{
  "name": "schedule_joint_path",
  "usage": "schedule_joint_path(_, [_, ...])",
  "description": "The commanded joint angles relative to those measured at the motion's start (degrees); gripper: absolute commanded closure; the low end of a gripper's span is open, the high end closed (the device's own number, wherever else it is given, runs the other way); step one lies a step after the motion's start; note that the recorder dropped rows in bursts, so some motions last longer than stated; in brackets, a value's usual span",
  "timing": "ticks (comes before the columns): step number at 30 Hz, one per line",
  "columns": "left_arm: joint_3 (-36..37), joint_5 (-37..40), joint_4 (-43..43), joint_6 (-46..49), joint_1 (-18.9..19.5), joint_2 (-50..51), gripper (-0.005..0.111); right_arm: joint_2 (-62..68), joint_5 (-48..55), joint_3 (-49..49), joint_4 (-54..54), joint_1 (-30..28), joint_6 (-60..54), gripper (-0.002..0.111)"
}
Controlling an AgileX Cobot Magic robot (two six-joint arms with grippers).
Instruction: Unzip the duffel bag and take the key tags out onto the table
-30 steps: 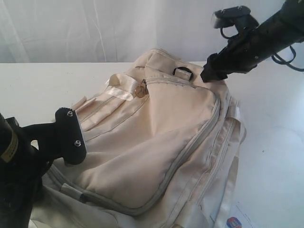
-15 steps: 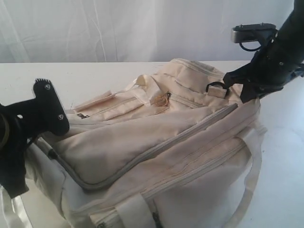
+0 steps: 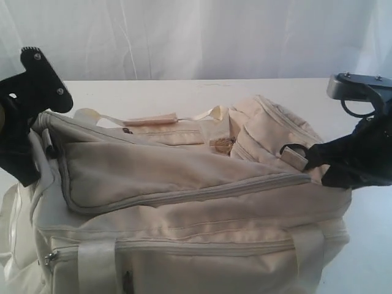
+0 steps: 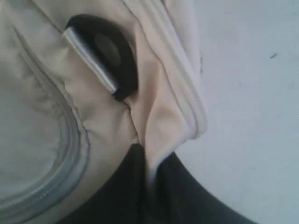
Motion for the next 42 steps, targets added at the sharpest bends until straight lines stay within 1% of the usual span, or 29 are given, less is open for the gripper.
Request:
schedule_joint_path(1, [-2.99, 3.67, 0.91, 0.7, 1.47, -0.55, 0.107, -4.23, 1.17, 4.84, 3.81, -0.46, -1.87, 0.108])
schedule_joint_path(5, [-3.97, 3.3, -9.91, 7.72, 1.47, -0.55, 0.107, -4.56, 0.87, 6.86, 3.81, -0.46, -2.26, 0.108])
schedule_joint_path(7, [-3.97, 3.32, -13.83, 10.69, 1.47, -0.55, 0.106, -4.44, 0.32, 7.74, 4.5, -0.46, -4.35, 0.108])
schedule_joint_path(8, [-3.97, 3.77, -14.98, 11.78, 1.47, -0.55, 0.102, -4.44, 0.07, 8.0, 5.17, -0.46, -5.48, 0.108])
schedule_joint_path(10, [-3.97, 5.09, -16.33, 12.08, 1.47, -0.75, 0.089, -4.44, -0.09, 8.01, 5.45, -0.46, -5.87, 0.104])
schedule_joint_path(13, [-3.97, 7.35, -17.71, 12.08, 1.47, -1.96, 0.063, -4.44, -0.91, 7.15, 5.54, -0.46, -5.87, 0.089])
schedule_joint_path(14, [-4.08, 8.51, -17.63, 12.08, 1.47, -2.65, 0.054, -4.44, -1.23, 6.45, 5.24, -0.46, -5.87, 0.082])
schedule_joint_path(16, [-5.07, 10.15, -17.63, 11.64, 1.47, -4.21, 0.044, -4.44, -1.76, 4.56, 5.26, -0.46, -5.75, 0.066])
schedule_joint_path(17, [-5.86, 10.83, -18.0, 10.94, 1.47, -5.28, 0.041, -4.55, -1.75, 3.22, 5.26, -0.46, -5.75, 0.058])
schedule_joint_path(18, [-6.88, 11.34, -18.66, 10.78, 1.47, -6.12, 0.041, -4.65, -1.75, 1.78, 5.26, -0.46, -5.75, 0.051])
schedule_joint_path(19, [-8.15, 12.05, -20.21, 10.54, 1.47, -7.21, 0.041, -4.79, -2.11, 0.31, 5.26, -0.46, -5.75, 0.047])
schedule_joint_path(21, [-10.67, 13.81, -25.04, 10.11, 1.47, -9.32, 0.041, -4.92, -3.13, -2.83, 4.98, -0.46, -5.64, 0.042])
schedule_joint_path(23, [-13.11, 16.66, -31.7, 10.22, 1.47, -11.06, 0.041, -5.03, -4.2, -5.53, 4.73, -0.46, -5.66, 0.042])
schedule_joint_path(25, [-13.68, 19.25, -36.95, 10.88, 1.47, -12.02, 0.041, -5.03, -6.07, -7.84, 4.73, -0.46, -5.66, 0.042])
schedule_joint_path(28, [-12.1, 22.55, -39.99, 11.03, 1.47, -12.13, 0.041, -4.14, -9.31, -9.3, 5.0, -0.46, -5.66, 0.042])
schedule_joint_path(30, [-9.43, 20.79, -40.46, 10.5, 1.47, -12.13, 0.041, -2.48, -10.92, -9.54, 5.0, -0.46, -6.81, 0.042])
schedule_joint_path(34, [-4.13, 14.61, -42.43, 9.77, 1.47, -10.48, 0.042, 2.29, -13.77, -9.54, 6.72, -0.34, -7.56, 0.042])
schedule_joint_path(38, [-0.01, 11.89, -42.99, 8.72, 1.47, -7.43, 0.047, 7.23, -14.27, -9.76, 15.94, -0.34, -14.7, 0.042])
schedule_joint_path(40, [1.51, 9.81, -42.48, 8.72, 1.47, -5.91, 0.047, 9.46, -14.4, -9.76, 21.09, -0.34, -19.42, 0.042])
schedule_joint_path(42, [2.75, 7.29, -41.18, 8.39, 1.47, -4.64, 0.047, 11.23, -15.55, -9.76, 23.27, -0.34, -20.77, 0.042])
